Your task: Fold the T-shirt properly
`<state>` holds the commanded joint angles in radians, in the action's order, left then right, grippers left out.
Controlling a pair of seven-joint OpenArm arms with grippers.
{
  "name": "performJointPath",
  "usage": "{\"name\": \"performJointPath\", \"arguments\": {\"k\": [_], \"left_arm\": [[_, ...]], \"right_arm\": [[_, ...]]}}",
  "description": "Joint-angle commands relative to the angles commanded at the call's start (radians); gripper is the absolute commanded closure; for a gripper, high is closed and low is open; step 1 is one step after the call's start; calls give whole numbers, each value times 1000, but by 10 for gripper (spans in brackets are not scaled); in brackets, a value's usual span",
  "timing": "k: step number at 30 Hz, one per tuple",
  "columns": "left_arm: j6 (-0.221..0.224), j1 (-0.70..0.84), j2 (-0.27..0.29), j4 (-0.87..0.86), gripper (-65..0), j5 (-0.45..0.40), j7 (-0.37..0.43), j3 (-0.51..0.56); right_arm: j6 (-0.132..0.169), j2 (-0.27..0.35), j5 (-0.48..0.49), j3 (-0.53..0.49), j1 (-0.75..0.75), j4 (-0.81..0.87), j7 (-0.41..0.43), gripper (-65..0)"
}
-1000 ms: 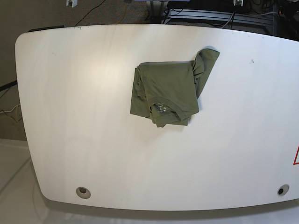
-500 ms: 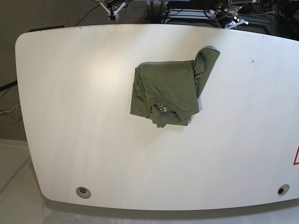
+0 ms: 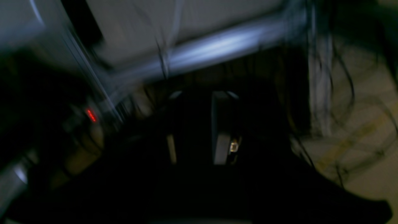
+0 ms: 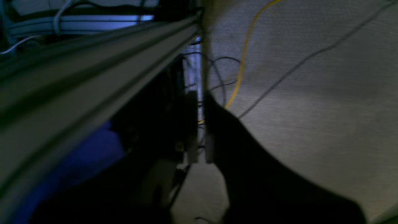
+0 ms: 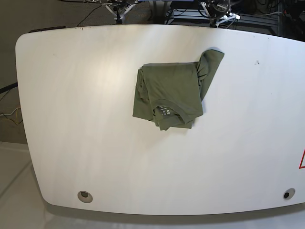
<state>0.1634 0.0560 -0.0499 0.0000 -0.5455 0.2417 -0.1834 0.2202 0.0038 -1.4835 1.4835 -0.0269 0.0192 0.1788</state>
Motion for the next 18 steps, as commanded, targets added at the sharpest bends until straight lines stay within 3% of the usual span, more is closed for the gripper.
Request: {"name": "performJointPath", "arguments": {"k": [3,11,18], "left_arm": [[-9,-23,0,0,-144,-5,-20,0],[-157,-28,0,0,-144,-5,-87,2],[-181,-29,25,0,-105,-3,-89,63]], "right_arm": [[0,-3,0,0,0,0,0,0],[8,-5,0,0,0,0,-46,0],[9,-3,0,0,0,0,-52,0]]}}
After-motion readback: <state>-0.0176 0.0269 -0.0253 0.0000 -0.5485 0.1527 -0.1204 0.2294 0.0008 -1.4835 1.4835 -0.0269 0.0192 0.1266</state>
